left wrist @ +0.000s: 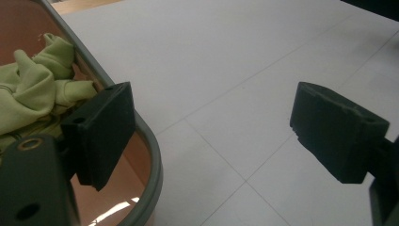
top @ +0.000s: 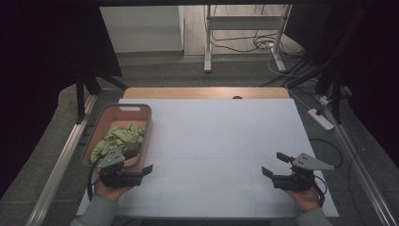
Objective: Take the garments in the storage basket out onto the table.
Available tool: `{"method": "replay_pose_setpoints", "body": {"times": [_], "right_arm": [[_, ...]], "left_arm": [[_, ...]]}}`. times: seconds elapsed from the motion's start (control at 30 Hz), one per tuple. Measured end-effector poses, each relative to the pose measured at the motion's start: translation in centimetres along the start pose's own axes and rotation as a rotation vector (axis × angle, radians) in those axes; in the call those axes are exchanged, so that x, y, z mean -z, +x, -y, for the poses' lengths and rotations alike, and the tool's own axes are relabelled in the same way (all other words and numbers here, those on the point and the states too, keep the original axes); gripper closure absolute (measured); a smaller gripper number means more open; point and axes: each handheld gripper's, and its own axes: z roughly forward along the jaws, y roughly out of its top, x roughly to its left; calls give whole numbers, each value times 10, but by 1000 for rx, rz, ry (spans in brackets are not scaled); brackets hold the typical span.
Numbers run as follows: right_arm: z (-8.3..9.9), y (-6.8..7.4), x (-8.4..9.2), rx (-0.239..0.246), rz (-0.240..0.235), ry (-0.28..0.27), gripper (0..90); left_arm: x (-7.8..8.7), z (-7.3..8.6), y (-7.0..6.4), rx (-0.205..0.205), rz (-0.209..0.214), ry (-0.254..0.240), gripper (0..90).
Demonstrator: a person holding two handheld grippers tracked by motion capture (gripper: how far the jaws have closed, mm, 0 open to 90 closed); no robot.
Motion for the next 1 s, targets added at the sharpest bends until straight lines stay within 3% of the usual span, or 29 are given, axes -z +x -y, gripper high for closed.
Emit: {"method": "replay_pose_setpoints", "body": {"times": [0.43,0.8,1.0], "right_arm": [[1,2,-1,14,-4,11,167],[1,2,-2,25,-3,17,169],[1,3,-2,28,-6,15,170]], "left_arm": [[1,1,0,0,-6,-8,121],[0,0,1,33,-11,0,149],[3,-7,-5,1,-18,2,160]]}}
